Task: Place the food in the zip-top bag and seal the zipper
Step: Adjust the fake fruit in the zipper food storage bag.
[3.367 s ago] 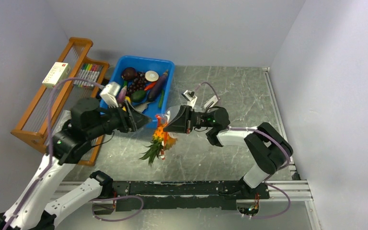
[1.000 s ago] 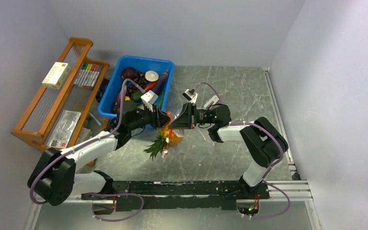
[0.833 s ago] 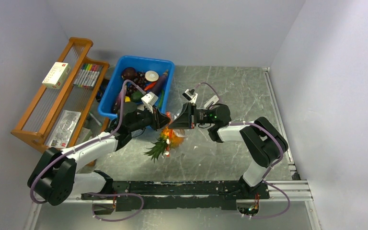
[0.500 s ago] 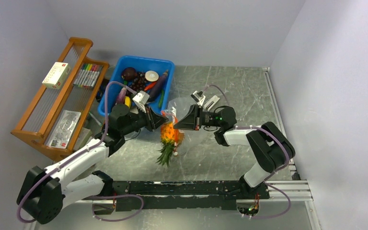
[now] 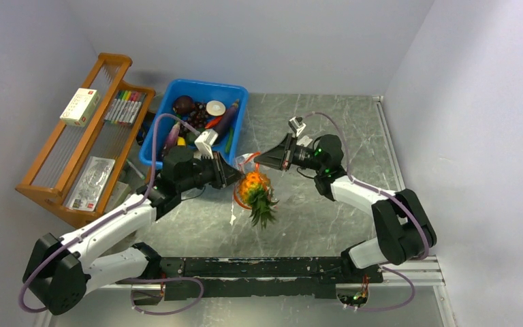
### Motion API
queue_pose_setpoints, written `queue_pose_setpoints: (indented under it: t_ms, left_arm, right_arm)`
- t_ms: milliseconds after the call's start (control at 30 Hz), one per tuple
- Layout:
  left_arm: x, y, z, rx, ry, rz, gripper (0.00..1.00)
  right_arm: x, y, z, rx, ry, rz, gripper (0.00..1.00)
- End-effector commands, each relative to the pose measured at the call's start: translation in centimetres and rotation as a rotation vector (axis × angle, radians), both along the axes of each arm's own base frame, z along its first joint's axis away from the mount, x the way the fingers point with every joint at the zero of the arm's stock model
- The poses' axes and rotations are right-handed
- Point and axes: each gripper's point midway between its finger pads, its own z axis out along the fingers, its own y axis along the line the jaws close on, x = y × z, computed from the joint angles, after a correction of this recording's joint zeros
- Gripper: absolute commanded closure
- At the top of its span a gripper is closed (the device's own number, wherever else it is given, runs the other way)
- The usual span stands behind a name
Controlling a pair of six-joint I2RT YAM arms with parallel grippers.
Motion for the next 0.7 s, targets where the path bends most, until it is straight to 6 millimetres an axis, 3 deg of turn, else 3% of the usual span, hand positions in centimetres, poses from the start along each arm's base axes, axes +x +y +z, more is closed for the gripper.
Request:
queue_pose_setpoints:
  t_ms: [0,167,467,500,567,667]
  left_arm:
    - [0.0,-0.2,4.7,-0.015,-0.036,0.002,0.93]
    - [-0.1,-0.2,7.4,-0.057,-0.039,0.010,0.93]
    - [0.2,0.2,2.7,0.061,0.053,0.027,0.93]
    - [0.6,0.7,2.2,0.107,0.049,0.047,0.89]
    - [1.0,1.7,0.8,0.193,0.038,0.079,0.70]
    - [0.9,3.0,-0.5,0.265,0.061,0.113,0.58]
  right_arm:
    - [3.5,-1.8,0.6,0.012,0.132,-0.154,1.00]
    - [4.8,-2.2,-1.4,-0.055,0.228,-0.215,1.00]
    - [5.4,-3.3,-3.3,-0.151,0.256,-0.305,1.00]
    - [5.3,-3.2,-3.3,-0.140,0.247,-0.278,1.00]
    - [4.5,-2.8,-2.5,-0.083,0.219,-0.213,1.00]
    - [3.8,-2.8,-1.4,-0.078,0.165,-0.184,1.00]
